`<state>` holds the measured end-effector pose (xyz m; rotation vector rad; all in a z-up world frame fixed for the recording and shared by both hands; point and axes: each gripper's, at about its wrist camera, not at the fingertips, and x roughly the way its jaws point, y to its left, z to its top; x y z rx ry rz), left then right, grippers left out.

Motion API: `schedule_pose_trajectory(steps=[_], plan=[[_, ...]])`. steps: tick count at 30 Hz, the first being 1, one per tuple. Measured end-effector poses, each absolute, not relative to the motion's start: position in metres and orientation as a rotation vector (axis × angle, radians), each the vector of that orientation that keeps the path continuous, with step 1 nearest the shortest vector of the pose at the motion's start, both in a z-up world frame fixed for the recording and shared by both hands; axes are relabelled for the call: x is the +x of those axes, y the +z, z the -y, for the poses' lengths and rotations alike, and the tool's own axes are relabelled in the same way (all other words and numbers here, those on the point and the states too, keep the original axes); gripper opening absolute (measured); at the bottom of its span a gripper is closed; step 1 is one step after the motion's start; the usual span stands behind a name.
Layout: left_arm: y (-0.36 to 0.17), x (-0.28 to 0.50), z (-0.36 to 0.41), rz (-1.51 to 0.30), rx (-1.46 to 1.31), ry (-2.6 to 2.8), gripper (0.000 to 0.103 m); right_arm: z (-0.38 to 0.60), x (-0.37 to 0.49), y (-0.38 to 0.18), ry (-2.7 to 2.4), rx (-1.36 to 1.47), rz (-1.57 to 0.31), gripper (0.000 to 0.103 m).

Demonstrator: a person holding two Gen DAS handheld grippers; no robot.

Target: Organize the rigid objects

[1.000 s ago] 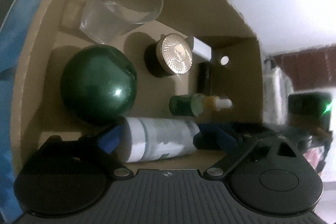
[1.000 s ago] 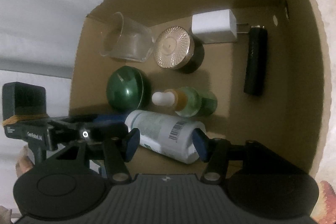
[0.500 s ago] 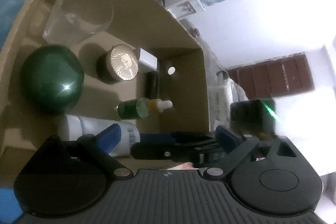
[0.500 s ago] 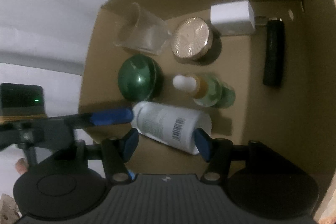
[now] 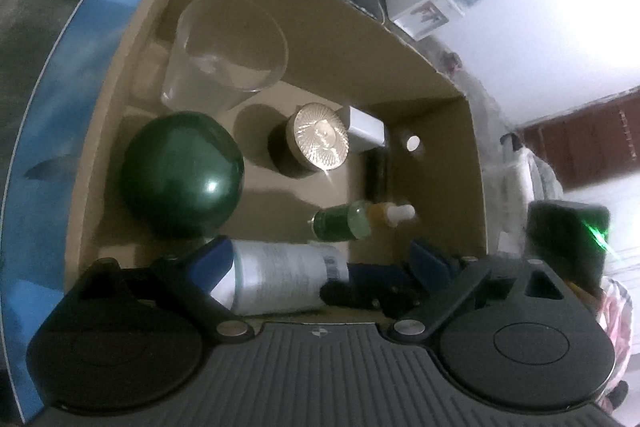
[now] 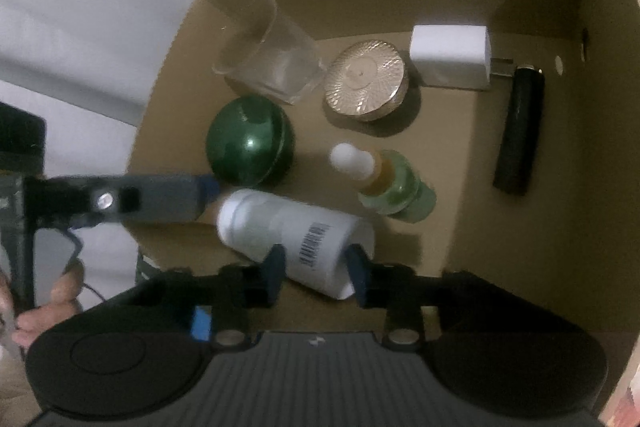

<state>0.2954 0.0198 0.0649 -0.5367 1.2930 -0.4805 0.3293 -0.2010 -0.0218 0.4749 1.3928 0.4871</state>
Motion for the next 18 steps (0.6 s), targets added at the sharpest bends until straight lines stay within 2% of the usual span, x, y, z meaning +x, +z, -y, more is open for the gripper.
schedule_pose_trajectory(steps=[18], plan=[[0.066, 0.283, -0.006, -1.325, -0.417, -0.402, 0.094, 0.211, 0.336, -0.036, 0.494, 0.551, -1.365, 0.031]])
